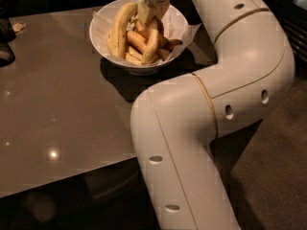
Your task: Pick banana from white bowl
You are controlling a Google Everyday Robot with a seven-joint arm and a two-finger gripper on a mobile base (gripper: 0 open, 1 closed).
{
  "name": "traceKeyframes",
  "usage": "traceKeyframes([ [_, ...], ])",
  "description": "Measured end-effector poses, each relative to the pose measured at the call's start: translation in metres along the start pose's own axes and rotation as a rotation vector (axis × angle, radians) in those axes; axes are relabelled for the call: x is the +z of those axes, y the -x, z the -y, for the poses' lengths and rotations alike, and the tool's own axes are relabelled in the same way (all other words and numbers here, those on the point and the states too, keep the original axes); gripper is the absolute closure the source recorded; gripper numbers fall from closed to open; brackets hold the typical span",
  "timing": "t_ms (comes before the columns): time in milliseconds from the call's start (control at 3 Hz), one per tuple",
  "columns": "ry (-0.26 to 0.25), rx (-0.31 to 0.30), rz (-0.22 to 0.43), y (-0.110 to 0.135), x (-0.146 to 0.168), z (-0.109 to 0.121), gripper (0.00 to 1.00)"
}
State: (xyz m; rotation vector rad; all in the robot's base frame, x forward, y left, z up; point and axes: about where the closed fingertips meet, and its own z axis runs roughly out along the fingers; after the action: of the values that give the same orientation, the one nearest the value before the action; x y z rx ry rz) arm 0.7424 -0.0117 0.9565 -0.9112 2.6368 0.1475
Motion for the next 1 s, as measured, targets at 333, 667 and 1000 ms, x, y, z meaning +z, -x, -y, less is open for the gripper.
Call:
traceKeyframes([
  [333,-0.004,-0.001,0.020,0.007,0.004,0.001,1.00],
  [667,-0.014,-0.022,0.026,0.012,0.003,-0.003,1.00],
  [1000,0.057,-0.072,0.053,0.007,-0.028,-0.025,1.00],
])
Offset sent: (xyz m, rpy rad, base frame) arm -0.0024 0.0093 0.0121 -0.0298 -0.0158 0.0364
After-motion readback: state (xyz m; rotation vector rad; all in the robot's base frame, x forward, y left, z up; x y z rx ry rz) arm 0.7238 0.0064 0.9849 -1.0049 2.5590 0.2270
